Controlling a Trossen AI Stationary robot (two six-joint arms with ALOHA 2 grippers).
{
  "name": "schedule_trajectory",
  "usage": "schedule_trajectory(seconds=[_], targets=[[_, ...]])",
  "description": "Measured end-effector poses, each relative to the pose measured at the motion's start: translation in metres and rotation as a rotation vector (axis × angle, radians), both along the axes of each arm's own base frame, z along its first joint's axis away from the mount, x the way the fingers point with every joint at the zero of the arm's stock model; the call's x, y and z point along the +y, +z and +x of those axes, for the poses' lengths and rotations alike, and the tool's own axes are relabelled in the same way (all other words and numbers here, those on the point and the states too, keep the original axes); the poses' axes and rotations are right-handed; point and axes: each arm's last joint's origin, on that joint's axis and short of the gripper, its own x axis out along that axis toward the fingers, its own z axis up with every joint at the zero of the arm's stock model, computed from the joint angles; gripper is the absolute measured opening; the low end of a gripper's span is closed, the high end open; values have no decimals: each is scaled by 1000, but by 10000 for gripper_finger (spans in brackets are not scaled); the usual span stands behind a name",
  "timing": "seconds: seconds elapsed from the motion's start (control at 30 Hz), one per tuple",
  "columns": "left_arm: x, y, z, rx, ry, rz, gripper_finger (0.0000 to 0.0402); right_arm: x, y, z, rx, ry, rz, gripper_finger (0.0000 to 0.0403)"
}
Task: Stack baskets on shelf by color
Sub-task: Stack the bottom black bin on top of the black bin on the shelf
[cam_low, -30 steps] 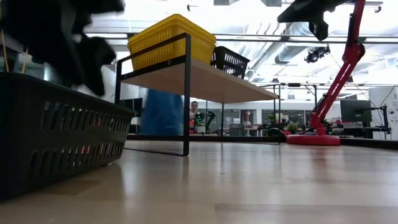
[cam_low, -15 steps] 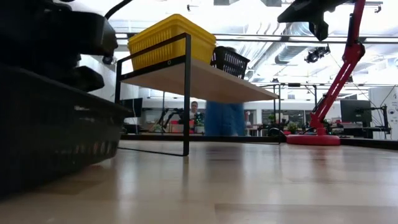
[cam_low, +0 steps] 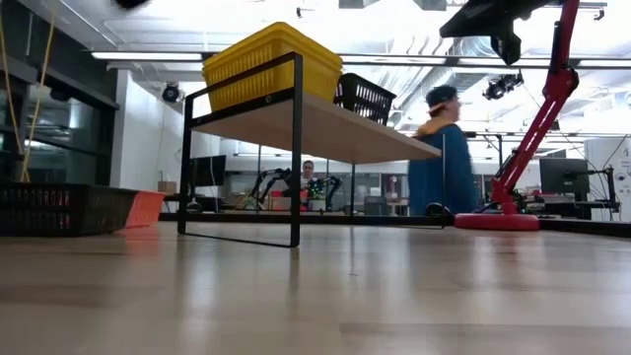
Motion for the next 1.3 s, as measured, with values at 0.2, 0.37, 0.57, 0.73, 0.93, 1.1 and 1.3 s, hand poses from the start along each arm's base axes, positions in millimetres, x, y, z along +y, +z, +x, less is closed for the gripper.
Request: schedule_trajectory(seconds=[0.2, 0.37, 0.57, 0.73, 0.93, 1.1, 1.3], targets=[[71, 74, -7, -231, 387, 245, 0, -1, 0, 0, 0, -22, -8, 0], [127, 81, 21, -153, 496, 328, 0, -1, 0, 0, -3, -26, 2, 0], [178, 59, 64, -20, 558, 281, 0, -1, 0, 0, -9, -29, 24, 0], [193, 42, 86, 49, 587, 195, 0, 0, -1, -1, 6, -26, 25, 0], [197, 23, 94, 171, 615, 180, 0, 0, -3, -1, 26, -26, 29, 0], [200, 16, 97, 197, 607, 139, 0, 0, -4, -2, 36, -26, 29, 0], [199, 16, 97, 193, 582, 96, 0, 0, -4, -2, 37, -26, 28, 0]])
